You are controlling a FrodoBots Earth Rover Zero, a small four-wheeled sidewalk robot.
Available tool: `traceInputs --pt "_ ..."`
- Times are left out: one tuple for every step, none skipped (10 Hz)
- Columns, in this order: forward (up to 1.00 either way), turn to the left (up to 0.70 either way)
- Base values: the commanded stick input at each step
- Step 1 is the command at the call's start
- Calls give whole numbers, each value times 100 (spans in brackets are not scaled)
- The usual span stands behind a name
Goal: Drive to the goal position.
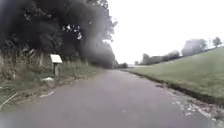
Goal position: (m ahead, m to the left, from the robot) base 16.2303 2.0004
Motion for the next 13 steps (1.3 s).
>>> traceInputs --pt "70 0" --pt "70 0" --pt "70 0" --pt "70 0" --pt "70 0" --pt "70 0" --pt "70 0" --pt "70 0" --pt "70 0" --pt "70 0" --pt "70 0" --pt "70 0" --pt "70 0"
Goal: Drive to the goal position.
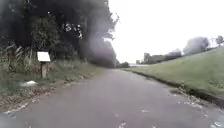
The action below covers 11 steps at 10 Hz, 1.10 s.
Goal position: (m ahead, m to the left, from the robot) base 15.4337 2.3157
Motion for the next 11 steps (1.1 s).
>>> traceInputs --pt "70 0" --pt "70 0" --pt "70 0" --pt "70 0" --pt "70 0" --pt "70 0" --pt "70 0" --pt "70 0" --pt "70 0" --pt "70 0" --pt "70 0"
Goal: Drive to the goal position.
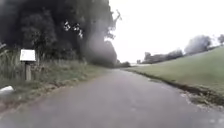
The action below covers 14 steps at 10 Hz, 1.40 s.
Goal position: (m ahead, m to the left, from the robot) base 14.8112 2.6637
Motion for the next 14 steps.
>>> traceInputs --pt "70 0" --pt "70 0" --pt "70 0" --pt "70 0" --pt "70 0" --pt "70 0" --pt "70 0" --pt "70 0" --pt "70 0" --pt "70 0" --pt "70 0" --pt "70 0" --pt "70 -6" --pt "70 -18"
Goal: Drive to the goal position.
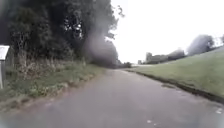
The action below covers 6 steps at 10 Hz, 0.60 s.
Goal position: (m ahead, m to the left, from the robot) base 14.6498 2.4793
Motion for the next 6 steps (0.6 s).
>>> traceInputs --pt "70 0" --pt "70 0" --pt "70 0" --pt "70 0" --pt "70 0" --pt "70 0"
